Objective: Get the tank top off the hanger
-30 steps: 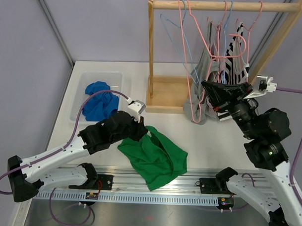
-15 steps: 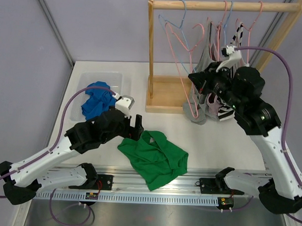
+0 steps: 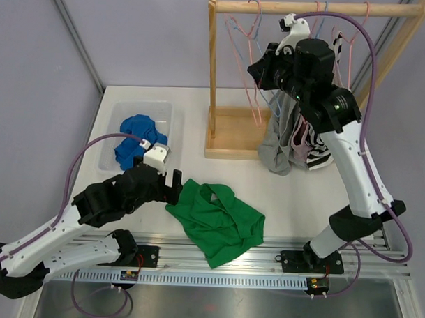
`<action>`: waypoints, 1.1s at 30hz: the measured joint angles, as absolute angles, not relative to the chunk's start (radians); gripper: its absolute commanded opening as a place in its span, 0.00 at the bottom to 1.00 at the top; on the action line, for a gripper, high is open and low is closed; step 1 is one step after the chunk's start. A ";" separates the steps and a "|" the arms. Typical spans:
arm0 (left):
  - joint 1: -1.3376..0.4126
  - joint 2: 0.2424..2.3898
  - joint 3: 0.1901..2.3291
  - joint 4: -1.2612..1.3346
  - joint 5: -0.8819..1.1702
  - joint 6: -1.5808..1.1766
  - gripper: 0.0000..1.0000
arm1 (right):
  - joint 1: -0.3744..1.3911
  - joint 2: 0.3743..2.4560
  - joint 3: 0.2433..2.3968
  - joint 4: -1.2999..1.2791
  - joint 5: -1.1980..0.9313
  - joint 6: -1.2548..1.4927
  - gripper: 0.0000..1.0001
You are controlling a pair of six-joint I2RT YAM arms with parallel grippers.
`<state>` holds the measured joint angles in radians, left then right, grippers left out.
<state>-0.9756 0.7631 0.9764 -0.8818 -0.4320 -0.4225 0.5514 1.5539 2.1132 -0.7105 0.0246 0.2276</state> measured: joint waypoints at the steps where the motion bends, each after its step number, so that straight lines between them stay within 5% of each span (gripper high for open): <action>1: -0.976 0.748 0.961 -0.880 -0.432 -0.419 0.99 | 0.551 1.589 2.159 -0.719 0.034 0.221 0.00; 9: -0.976 0.729 0.939 -0.859 -0.423 -0.416 0.99 | 0.550 1.839 2.461 -0.794 0.097 0.166 0.00; 15: -0.976 0.726 0.939 -0.859 -0.419 -0.416 0.99 | 0.550 1.890 2.464 -0.831 0.115 0.159 0.04; 18: -0.976 0.735 0.939 -0.857 -0.418 -0.418 0.99 | 0.549 1.877 2.422 -0.817 0.117 0.163 0.40; 26: -1.010 0.883 0.927 -0.751 -0.380 -0.467 0.99 | 0.548 1.724 2.293 -0.811 0.086 0.173 0.77; 27: -1.017 0.920 0.921 -0.734 -0.374 -0.477 0.99 | 0.548 1.689 2.272 -0.807 0.075 0.175 0.93; 28: -1.024 0.959 0.916 -0.717 -0.371 -0.490 0.99 | 0.548 1.650 2.247 -0.805 0.061 0.179 0.99; 33: -1.063 1.150 0.873 -0.625 -0.344 -0.538 0.99 | 0.547 1.392 2.054 -0.770 -0.008 0.180 1.00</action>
<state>-1.0626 1.1496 0.8726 -0.6254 -0.3439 -0.5377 0.5472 1.3918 2.0537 -0.7696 -0.0082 0.1802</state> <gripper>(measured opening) 0.988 0.990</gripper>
